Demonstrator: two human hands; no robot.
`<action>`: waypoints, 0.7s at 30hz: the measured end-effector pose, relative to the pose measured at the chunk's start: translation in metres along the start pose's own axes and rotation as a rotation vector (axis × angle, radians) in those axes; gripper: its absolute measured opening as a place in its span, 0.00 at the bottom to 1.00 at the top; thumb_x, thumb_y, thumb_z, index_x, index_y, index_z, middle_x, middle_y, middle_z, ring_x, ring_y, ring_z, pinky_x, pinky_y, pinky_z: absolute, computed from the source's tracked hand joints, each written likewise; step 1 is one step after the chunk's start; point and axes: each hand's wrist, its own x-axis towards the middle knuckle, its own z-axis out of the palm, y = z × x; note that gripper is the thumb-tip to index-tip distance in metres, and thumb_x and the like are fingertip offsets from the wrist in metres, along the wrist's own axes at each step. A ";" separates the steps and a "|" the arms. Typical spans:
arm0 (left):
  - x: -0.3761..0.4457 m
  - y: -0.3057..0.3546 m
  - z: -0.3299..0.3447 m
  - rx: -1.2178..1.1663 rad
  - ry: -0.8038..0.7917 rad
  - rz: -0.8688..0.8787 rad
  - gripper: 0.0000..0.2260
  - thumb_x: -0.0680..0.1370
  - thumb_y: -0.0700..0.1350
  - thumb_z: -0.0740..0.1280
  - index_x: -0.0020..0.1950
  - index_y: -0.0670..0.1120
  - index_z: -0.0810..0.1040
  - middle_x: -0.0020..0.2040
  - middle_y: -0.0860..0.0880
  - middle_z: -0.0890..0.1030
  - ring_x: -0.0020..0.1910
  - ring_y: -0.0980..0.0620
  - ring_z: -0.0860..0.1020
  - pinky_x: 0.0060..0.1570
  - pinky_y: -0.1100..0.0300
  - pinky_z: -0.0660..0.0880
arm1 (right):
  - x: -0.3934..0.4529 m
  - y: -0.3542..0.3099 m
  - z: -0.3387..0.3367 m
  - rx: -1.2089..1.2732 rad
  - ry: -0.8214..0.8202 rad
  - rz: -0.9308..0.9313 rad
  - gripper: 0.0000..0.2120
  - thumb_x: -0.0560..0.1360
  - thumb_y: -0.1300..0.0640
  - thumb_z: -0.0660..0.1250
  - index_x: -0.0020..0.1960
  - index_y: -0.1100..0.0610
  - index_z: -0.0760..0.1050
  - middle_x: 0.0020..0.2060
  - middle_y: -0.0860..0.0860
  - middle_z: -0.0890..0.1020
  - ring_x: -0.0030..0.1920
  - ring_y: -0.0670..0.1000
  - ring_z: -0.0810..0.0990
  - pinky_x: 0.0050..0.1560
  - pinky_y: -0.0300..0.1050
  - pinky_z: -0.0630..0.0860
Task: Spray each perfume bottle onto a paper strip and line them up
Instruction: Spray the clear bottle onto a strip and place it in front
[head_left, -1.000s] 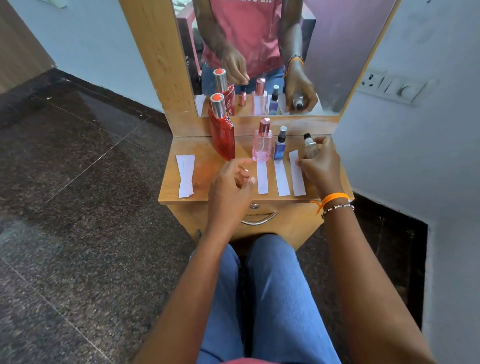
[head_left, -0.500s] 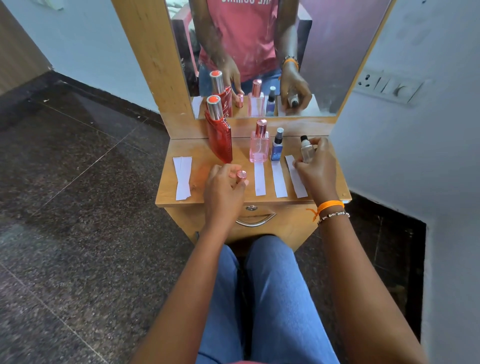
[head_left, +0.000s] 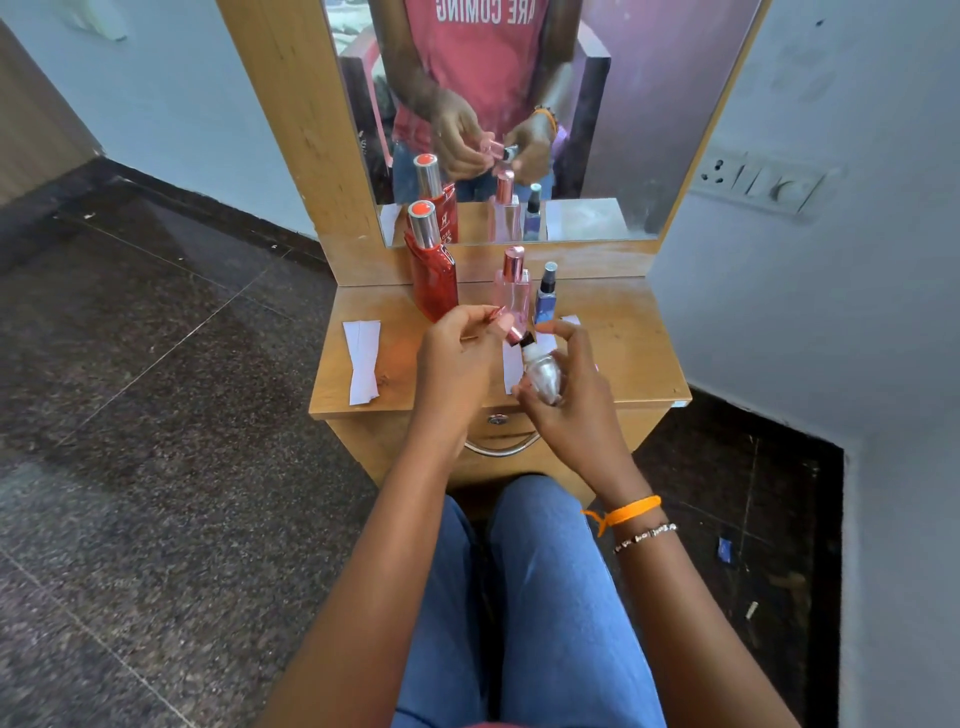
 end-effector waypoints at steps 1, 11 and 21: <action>0.000 0.000 0.000 0.013 -0.018 0.004 0.03 0.77 0.44 0.66 0.45 0.51 0.79 0.42 0.55 0.82 0.44 0.59 0.78 0.47 0.68 0.73 | 0.001 -0.001 0.001 -0.002 -0.004 -0.010 0.26 0.70 0.68 0.68 0.64 0.52 0.64 0.37 0.49 0.77 0.31 0.44 0.75 0.33 0.31 0.70; -0.006 0.009 -0.009 -0.008 -0.267 -0.047 0.08 0.80 0.44 0.61 0.54 0.49 0.79 0.47 0.50 0.82 0.47 0.55 0.78 0.53 0.61 0.73 | 0.003 -0.014 -0.005 0.124 -0.021 -0.094 0.25 0.73 0.65 0.68 0.67 0.50 0.67 0.53 0.35 0.75 0.49 0.37 0.76 0.49 0.31 0.72; -0.022 -0.003 -0.004 -0.059 -0.542 -0.125 0.14 0.77 0.40 0.66 0.60 0.54 0.75 0.55 0.49 0.81 0.54 0.55 0.80 0.53 0.61 0.76 | 0.009 -0.031 -0.010 0.402 0.064 -0.020 0.14 0.81 0.53 0.55 0.66 0.46 0.63 0.55 0.49 0.73 0.51 0.43 0.76 0.51 0.38 0.76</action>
